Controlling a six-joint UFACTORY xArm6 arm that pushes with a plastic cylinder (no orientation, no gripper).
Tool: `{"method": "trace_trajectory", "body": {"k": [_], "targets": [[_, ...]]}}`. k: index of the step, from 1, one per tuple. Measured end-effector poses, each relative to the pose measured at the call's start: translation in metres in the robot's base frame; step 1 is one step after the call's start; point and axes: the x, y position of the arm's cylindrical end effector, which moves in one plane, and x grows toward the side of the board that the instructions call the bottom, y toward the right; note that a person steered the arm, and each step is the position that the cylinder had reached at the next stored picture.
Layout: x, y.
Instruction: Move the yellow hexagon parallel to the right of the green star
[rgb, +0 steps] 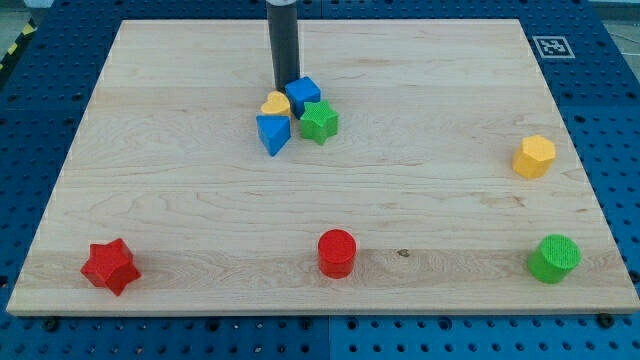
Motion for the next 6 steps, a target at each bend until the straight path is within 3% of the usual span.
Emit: {"method": "trace_trajectory", "body": {"k": [1, 2, 3, 5, 6], "targets": [[-0.045, 0.0], [-0.071, 0.072], [-0.033, 0.174], [0.025, 0.32], [0.081, 0.373]]}}
